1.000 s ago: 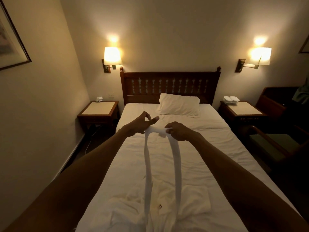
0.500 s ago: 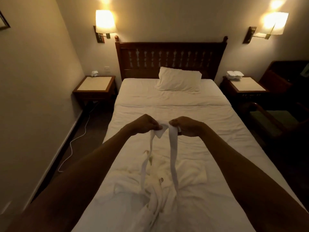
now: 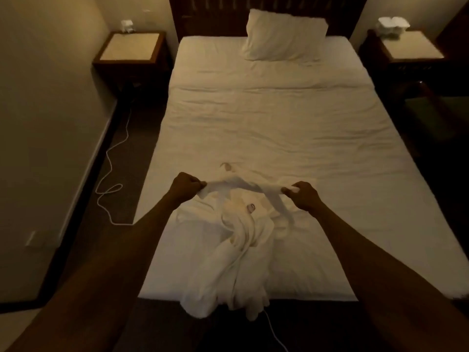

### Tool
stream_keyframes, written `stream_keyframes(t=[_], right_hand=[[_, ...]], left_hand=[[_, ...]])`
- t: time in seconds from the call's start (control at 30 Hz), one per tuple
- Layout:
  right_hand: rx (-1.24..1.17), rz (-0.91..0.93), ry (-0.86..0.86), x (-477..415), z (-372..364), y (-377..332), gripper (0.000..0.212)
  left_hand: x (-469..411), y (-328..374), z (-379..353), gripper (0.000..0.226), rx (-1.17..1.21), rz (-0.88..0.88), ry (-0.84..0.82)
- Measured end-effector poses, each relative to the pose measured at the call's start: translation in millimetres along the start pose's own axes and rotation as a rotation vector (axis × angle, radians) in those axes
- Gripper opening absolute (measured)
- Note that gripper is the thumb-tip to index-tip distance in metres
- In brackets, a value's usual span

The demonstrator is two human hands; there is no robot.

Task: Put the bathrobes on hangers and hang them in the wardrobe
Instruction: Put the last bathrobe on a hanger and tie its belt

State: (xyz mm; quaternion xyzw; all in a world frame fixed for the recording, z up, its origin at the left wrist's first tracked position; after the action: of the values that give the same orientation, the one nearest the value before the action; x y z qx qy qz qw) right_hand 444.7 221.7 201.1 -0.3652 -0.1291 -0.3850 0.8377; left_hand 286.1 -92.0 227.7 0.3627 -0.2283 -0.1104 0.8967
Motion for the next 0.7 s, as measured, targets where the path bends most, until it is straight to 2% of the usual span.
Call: stream_keyframes(t=[0.3, 0.37, 0.47, 0.6, 0.7], right_hand=[[0.097, -0.543, 0.133, -14, -104, 124, 0.057], [0.125, -0.615, 0.114, -8, -130, 145, 0.058], [0.194, -0.633, 0.006, 6, -176, 171, 0.055], [0.270, -0.648, -0.101, 18, -216, 197, 0.057], [0.197, -0.442, 0.008, 14, -227, 202, 0.065]], left_hand=[[2, -167, -68, 0.036, -0.029, 0.315, 0.266], [9, -197, -85, 0.035, -0.051, 0.389, 0.267], [24, -238, -119, 0.036, -0.082, 0.447, 0.139], [41, -273, -164, 0.037, -0.198, 0.400, -0.103], [37, -275, -187, 0.056, -0.165, 0.275, -0.108]])
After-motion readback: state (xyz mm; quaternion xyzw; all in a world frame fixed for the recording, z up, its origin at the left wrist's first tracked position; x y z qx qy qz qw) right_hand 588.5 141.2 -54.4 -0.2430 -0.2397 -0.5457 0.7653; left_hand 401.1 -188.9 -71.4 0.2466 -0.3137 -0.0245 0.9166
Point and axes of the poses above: each hand's wrist, its own x-axis away from the middle knuckle, its own z-axis out of the back of the hand, y = z × x, the point moved 1 cm from there along -x, towards the middle knuckle, and after that the axes turned 7 degrees about -z, right-handed, at the moved point
